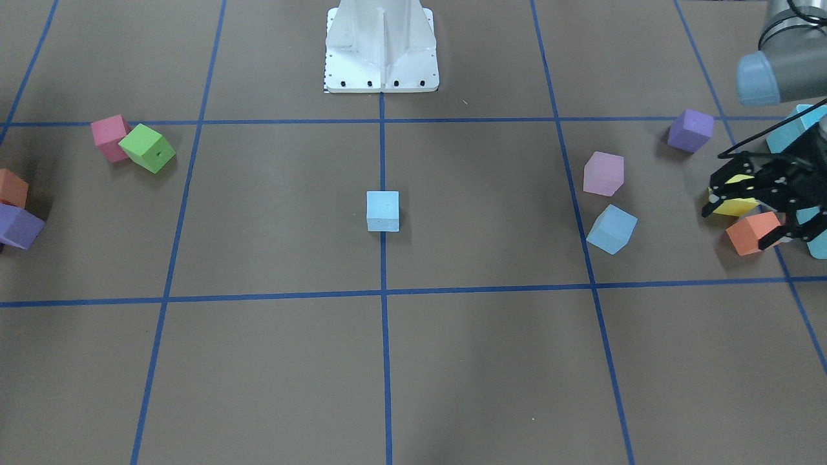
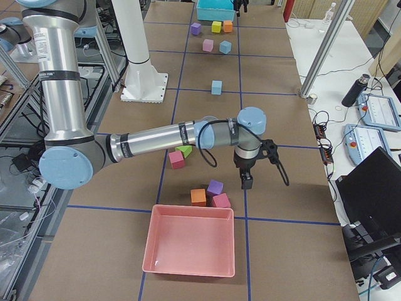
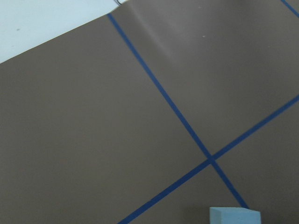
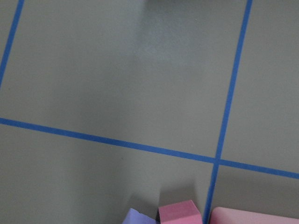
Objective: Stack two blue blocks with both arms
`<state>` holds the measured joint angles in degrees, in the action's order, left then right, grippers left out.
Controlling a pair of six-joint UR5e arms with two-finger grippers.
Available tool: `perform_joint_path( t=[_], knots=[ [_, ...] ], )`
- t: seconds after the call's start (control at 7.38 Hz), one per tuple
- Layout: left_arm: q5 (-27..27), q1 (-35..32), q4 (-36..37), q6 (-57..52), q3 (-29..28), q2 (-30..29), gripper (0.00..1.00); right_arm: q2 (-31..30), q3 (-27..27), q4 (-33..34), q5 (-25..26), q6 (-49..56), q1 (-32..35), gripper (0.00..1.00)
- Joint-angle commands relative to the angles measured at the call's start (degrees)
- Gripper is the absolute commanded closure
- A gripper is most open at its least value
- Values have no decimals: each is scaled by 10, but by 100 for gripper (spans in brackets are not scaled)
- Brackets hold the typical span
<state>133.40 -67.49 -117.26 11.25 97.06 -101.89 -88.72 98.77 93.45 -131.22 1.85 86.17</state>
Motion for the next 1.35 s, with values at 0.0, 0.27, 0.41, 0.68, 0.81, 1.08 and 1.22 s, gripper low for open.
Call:
perform_joint_path(
  t=[0.0, 0.27, 0.41, 0.68, 0.81, 1.08, 1.22],
  knots=[
    [-98, 100, -13, 46, -6, -8, 1, -63, 0, -36, 15, 23, 24, 0],
    [-160, 139, -15, 70, -6, -4, 1, -65, -2, -36, 15, 20, 26, 0],
    [-152, 149, -15, 96, -6, 1, 1, -65, -3, -36, 15, 20, 26, 0],
    [-152, 159, -15, 136, -7, 6, 1, -65, -4, -36, 15, 20, 26, 0],
    [-153, 162, -15, 158, -8, 7, 1, -65, -4, -36, 15, 20, 26, 0],
    [-155, 169, -15, 190, -8, 17, 1, -65, -8, -35, 15, 19, 26, 0],
    [-157, 177, -15, 197, -8, 18, 1, -64, -8, -36, 15, 19, 26, 0]
  ],
)
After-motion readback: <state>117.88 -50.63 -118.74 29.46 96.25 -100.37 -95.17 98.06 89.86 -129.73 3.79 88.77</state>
